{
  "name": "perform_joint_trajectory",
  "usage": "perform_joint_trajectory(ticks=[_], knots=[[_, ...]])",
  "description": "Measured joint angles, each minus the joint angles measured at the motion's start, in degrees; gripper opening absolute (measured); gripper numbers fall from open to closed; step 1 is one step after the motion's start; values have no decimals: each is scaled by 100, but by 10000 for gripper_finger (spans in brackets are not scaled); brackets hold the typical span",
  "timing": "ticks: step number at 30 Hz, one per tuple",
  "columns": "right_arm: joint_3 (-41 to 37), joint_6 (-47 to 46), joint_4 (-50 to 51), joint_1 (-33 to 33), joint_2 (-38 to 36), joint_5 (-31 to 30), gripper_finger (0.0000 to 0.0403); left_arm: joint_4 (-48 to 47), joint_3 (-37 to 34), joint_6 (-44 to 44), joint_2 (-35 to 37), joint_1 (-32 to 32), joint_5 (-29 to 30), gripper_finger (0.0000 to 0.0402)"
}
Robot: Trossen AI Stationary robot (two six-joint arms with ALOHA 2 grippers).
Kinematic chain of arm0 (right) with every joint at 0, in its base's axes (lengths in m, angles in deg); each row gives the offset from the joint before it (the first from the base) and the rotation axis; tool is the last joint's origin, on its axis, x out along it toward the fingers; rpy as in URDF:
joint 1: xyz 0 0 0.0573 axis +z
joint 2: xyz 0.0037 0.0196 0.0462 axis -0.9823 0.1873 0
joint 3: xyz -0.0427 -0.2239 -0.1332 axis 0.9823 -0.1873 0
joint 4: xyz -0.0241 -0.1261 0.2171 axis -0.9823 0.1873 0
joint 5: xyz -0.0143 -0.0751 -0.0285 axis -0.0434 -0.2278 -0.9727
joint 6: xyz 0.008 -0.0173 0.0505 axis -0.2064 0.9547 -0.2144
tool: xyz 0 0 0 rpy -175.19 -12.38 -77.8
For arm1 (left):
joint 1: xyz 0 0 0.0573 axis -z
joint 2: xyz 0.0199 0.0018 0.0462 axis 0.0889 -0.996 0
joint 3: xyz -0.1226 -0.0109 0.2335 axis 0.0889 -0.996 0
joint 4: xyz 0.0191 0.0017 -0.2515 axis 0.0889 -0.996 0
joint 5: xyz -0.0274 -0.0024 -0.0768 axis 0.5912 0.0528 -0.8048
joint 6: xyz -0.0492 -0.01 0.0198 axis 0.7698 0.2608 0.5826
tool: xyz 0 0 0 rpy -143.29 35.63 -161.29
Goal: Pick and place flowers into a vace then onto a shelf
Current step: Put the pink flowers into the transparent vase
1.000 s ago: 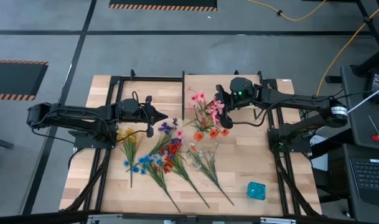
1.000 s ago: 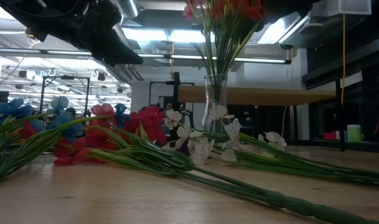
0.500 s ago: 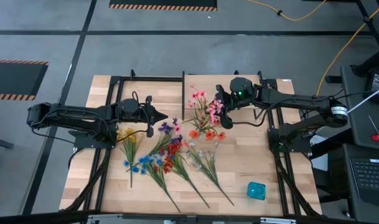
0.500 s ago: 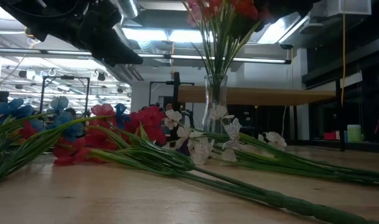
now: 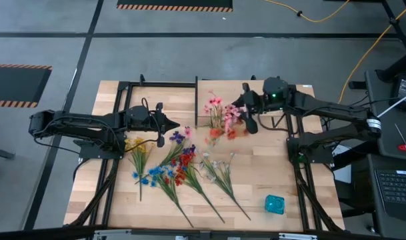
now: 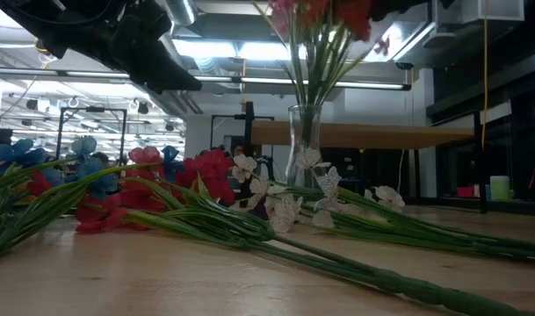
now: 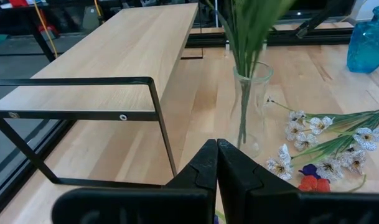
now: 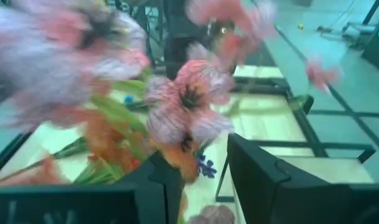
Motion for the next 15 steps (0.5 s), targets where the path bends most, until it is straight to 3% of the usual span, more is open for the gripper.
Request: perform_joint_trajectory(ticks=[10,15], knots=[[0,-112,534,0,-780,0,122,-4,0,-2,0,-2,-6,5],[0,-174,727,0,-1035,2,87,-26,0,-2,0,-2,-6,2]])
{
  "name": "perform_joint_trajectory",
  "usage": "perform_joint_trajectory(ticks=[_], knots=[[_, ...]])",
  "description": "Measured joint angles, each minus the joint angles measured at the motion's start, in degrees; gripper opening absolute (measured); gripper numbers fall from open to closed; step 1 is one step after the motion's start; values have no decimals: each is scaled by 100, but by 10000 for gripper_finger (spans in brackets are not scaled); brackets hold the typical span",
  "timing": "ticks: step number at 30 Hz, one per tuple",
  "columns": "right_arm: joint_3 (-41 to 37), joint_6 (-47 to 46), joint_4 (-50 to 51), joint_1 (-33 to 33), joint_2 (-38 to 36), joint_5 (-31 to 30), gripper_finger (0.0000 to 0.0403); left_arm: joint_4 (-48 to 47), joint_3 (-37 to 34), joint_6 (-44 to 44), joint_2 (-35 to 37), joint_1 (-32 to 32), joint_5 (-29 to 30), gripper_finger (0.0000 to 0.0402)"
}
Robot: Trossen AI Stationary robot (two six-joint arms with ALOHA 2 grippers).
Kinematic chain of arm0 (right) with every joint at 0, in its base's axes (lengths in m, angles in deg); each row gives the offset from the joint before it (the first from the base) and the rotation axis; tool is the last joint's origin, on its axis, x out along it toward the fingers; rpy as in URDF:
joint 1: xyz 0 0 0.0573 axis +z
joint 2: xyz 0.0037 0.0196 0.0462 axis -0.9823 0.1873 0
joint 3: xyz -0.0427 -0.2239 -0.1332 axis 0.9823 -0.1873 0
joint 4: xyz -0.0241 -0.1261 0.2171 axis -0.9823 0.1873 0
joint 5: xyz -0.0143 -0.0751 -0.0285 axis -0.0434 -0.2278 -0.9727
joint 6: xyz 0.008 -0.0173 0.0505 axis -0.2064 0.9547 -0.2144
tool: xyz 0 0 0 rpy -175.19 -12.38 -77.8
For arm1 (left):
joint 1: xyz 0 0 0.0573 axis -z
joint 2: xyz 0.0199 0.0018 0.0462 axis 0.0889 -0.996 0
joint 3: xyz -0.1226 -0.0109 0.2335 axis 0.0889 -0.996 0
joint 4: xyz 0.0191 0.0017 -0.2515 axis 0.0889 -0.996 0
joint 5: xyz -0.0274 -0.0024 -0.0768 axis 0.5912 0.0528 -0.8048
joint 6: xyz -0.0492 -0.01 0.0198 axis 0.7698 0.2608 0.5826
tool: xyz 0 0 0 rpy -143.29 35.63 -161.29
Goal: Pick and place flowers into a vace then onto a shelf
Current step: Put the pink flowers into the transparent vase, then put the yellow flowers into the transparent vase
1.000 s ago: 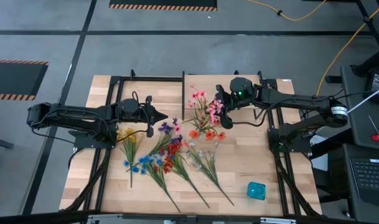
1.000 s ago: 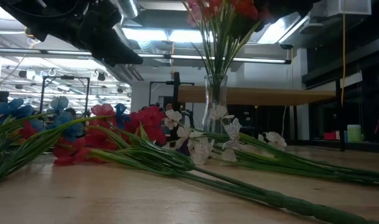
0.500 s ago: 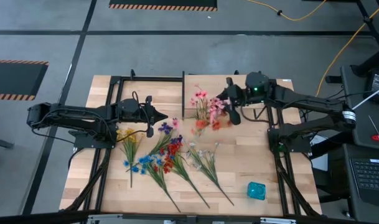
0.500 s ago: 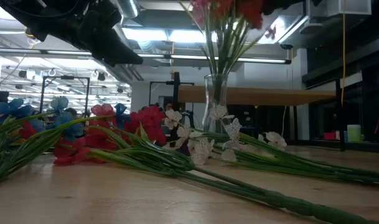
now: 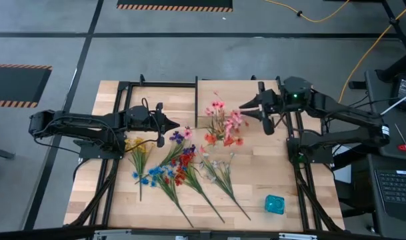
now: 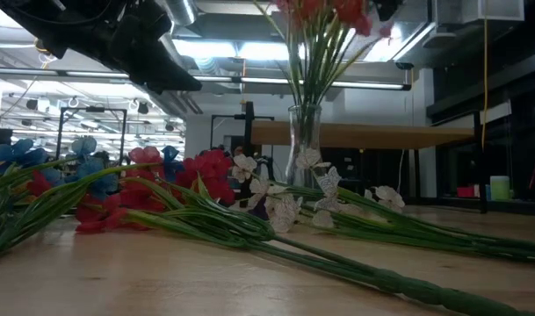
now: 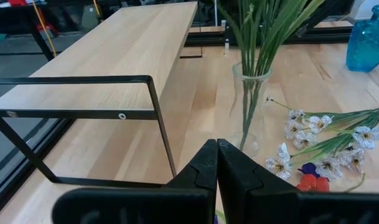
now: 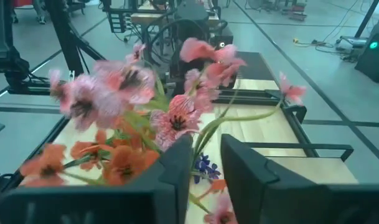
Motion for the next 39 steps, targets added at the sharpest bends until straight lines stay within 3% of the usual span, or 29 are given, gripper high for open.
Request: perform_joint_trajectory(ticks=[10,19,32,39], knots=[[-140,10,92,0,-152,-1,4,0,0,0,0,2,4,7],[-142,0,203,4,-125,0,23,-2,0,-1,2,1,11,8],[-149,444,256,7,-24,-2,6,0,0,0,2,1,20,6],[-1005,483,-538,-22,-278,-79,4,2,0,0,2,0,20,2]])
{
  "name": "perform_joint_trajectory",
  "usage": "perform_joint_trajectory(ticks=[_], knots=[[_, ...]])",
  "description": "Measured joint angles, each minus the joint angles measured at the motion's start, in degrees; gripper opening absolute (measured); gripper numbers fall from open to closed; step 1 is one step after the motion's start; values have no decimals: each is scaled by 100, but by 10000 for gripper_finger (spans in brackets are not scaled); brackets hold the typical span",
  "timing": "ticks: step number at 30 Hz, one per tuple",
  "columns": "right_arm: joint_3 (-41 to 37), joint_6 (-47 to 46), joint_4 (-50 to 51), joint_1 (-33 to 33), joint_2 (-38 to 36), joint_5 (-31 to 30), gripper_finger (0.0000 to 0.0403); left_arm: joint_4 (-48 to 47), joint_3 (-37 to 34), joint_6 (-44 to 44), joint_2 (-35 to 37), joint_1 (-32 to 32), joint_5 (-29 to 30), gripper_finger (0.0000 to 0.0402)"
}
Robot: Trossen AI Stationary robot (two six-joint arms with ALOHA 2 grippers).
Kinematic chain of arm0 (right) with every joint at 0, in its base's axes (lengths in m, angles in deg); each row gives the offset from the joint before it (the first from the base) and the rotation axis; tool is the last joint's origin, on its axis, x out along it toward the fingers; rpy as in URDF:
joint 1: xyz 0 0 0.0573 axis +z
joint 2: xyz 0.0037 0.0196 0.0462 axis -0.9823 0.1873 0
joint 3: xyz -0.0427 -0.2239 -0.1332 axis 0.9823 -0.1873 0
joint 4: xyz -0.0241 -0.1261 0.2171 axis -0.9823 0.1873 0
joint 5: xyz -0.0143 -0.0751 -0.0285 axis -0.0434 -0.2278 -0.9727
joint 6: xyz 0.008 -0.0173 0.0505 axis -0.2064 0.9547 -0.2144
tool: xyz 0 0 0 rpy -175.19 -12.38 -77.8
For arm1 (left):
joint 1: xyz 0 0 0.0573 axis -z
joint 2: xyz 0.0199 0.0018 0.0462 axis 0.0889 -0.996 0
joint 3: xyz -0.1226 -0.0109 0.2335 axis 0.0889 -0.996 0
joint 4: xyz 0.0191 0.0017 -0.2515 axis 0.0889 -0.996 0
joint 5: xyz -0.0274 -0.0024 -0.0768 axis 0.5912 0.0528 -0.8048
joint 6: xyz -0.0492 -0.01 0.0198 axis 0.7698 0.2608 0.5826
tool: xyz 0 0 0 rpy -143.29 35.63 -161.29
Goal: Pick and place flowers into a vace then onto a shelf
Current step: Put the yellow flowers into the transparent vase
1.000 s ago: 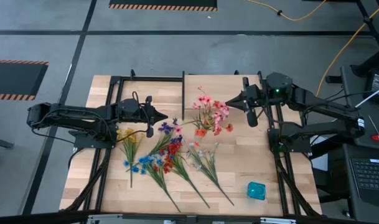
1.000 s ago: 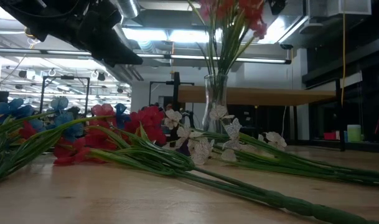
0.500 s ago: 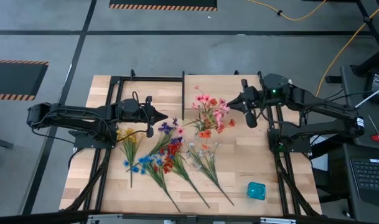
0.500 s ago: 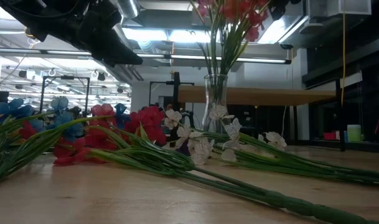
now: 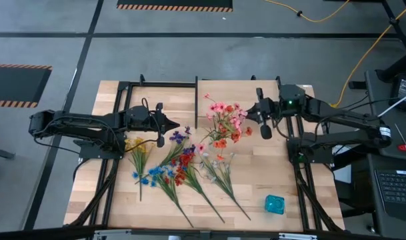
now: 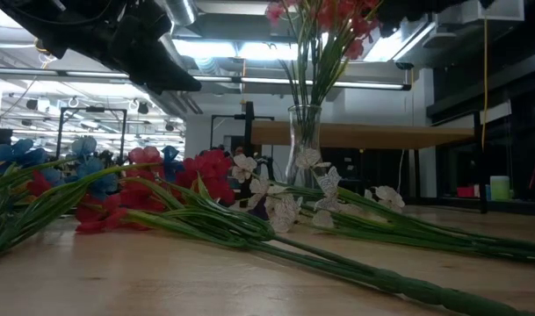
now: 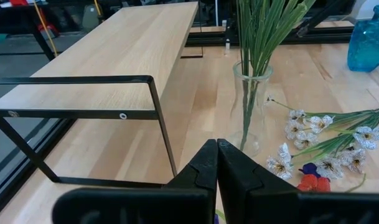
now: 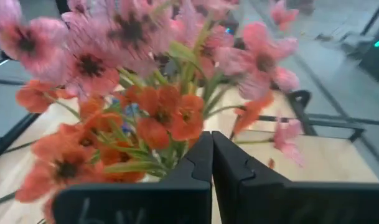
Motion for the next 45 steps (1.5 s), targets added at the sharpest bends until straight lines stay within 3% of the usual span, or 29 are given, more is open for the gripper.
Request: perform_joint_trajectory(ticks=[13,20,26,33,38,41,45], knots=[[-1759,-327,-540,-129,-1372,-79,5,-2,0,2,0,13,-2,2],[-2622,-811,-1182,-125,-1596,-73,5,-490,190,46,4,422,48,1],[-3075,-792,-2068,-73,-1551,-72,5,-2024,846,674,4,1203,1240,1],[-3159,-787,-2267,165,-1551,-74,5,-3111,1324,1759,2,2315,2288,2],[-3161,-782,-2266,354,-1549,-74,5,-4696,1800,3373,-109,2782,2895,1],[-3161,-774,-2262,426,-1549,-74,5,-5848,2113,4567,-270,2870,2671,2],[-3161,-752,-2260,456,-1549,-74,5,-7004,2438,6010,-498,2885,1799,1]])
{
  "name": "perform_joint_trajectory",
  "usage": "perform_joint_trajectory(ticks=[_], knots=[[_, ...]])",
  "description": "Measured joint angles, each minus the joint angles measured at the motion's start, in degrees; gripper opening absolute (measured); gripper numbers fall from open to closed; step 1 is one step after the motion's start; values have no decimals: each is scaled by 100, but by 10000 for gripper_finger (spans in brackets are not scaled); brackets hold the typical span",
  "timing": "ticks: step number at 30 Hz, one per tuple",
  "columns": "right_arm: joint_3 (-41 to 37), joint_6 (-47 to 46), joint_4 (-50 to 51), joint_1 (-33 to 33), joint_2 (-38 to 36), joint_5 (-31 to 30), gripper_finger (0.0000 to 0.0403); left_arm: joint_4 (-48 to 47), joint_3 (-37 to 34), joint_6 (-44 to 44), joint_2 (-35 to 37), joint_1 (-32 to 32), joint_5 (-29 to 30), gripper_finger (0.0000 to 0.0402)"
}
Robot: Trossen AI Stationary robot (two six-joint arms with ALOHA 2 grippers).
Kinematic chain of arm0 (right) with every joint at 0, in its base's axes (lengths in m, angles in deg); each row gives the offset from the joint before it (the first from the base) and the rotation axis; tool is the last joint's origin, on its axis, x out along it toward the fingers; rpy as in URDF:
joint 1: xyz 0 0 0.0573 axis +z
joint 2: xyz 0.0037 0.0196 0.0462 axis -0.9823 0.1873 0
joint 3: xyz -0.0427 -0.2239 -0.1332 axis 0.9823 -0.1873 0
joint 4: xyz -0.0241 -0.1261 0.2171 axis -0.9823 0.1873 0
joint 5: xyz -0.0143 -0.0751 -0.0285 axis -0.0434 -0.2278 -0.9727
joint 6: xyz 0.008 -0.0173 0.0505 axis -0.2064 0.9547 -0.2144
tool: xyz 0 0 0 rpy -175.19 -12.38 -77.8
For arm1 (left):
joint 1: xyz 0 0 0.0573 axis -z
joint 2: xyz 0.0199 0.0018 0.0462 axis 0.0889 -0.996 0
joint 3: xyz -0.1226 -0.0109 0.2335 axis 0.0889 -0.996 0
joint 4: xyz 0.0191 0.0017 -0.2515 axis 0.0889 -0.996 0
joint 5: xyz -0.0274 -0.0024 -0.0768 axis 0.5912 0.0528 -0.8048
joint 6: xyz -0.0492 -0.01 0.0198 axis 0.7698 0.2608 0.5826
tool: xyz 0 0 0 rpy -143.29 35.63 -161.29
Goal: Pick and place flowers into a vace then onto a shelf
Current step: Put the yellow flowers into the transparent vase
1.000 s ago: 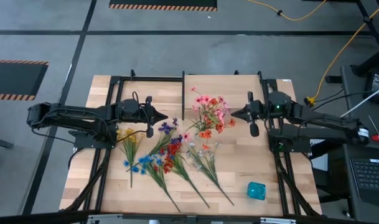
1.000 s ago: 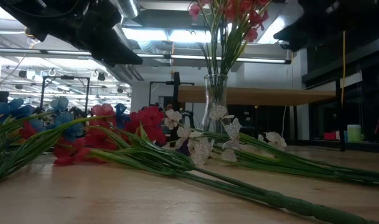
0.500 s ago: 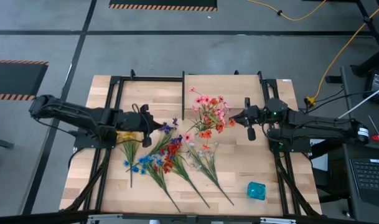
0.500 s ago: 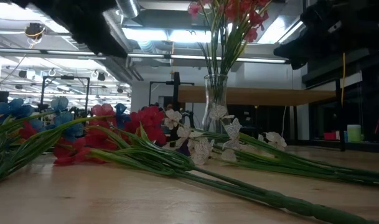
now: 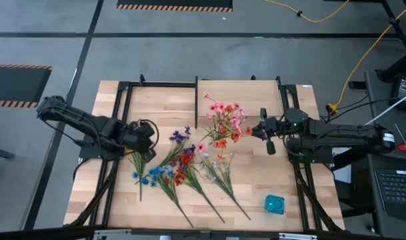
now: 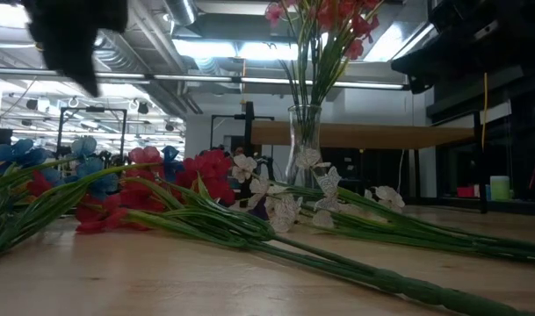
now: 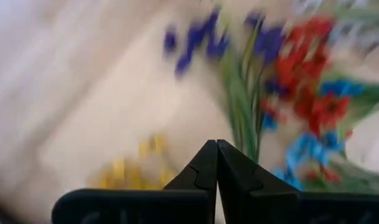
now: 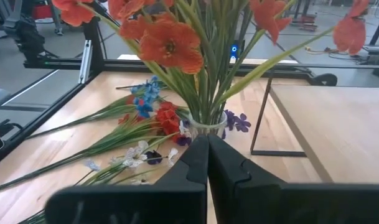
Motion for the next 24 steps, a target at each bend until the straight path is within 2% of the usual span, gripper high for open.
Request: perform_joint_trajectory(ticks=[7,10,15,18,24], knots=[[0,146,15,-1,0,-15,5,-710,49,1501,-260,2,-1309,3],[0,156,16,-1,0,-15,5,-720,49,1746,-308,9,-1688,3],[0,314,19,-1,2,-13,5,-720,49,1626,-341,9,-1521,4],[0,411,20,-1,2,-13,5,-720,49,1963,-341,7,-1320,10],[0,431,28,-1,2,-13,5,-802,-31,2143,-351,40,-1030,46]])
